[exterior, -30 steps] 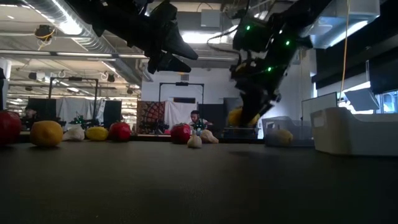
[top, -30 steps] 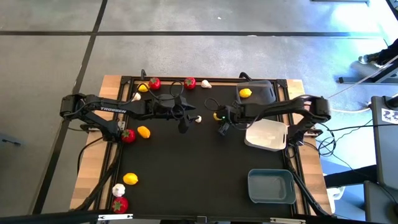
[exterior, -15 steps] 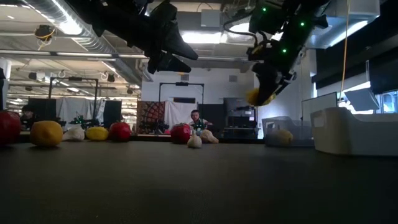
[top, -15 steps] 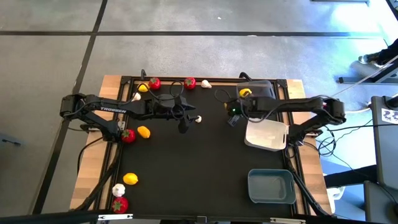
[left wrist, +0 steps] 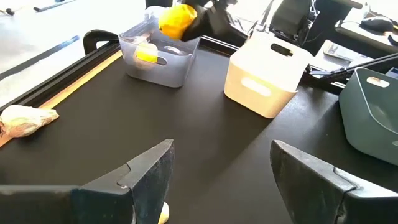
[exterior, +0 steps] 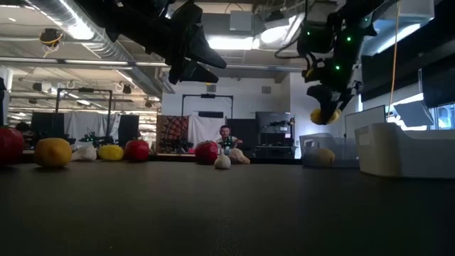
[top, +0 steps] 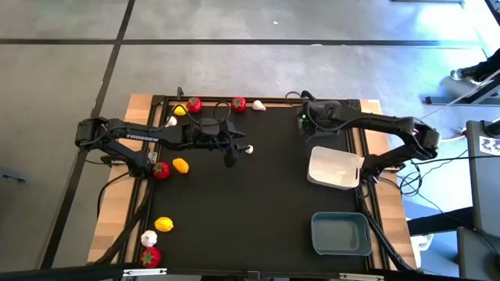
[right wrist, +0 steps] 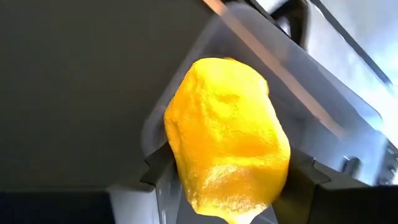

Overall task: Sort produce into baskets
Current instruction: Put the lemon into the black bin

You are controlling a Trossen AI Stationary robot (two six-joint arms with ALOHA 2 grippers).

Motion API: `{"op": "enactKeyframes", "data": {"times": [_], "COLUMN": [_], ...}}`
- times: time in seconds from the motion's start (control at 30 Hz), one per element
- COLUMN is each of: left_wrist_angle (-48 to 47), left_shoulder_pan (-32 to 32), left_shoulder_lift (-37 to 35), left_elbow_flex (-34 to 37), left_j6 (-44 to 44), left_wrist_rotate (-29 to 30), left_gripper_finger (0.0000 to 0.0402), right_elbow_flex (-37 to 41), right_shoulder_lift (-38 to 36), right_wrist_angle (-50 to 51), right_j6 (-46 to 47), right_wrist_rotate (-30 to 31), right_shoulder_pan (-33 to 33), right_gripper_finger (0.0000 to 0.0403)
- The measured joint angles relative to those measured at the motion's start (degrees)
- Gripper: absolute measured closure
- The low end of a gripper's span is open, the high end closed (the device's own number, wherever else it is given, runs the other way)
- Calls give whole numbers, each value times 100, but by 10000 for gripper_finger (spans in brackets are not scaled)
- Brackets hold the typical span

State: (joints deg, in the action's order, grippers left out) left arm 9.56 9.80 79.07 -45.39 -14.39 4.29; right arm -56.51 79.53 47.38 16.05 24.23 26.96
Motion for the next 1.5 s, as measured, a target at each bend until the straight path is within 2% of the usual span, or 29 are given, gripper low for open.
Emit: {"op": "enactKeyframes", "data": {"times": [0.2,0.5,0.6,0.73,1.07,1.4,1.5], "left_wrist_angle": [1,0,-2,-1,1,1,1], "left_shoulder_pan": [-2,1,1,-2,-1,1,1], "left_shoulder_lift": [0,0,0,0,0,0,0], "left_elbow_flex": [0,0,0,0,0,0,0], "left_j6": [0,81,79,79,76,81,81], "left_wrist_rotate": [0,0,0,0,0,0,0], "left_gripper_finger": [141,142,142,142,141,141,141], "right_elbow_flex": [2,467,602,780,1240,1324,1324], "right_shoulder_lift": [0,1,2,2,11,11,11], "right_wrist_angle": [246,-265,-485,-823,-1565,-1768,-1712], "right_j6": [-48,-302,-303,-302,-344,-290,-287], "right_wrist_rotate": [-247,-1224,-1387,-1638,-1587,-1577,-1687], "right_shoulder_pan": [611,1389,1521,1598,1585,1583,1583], "right_gripper_finger": [217,217,216,216,216,216,203]}}
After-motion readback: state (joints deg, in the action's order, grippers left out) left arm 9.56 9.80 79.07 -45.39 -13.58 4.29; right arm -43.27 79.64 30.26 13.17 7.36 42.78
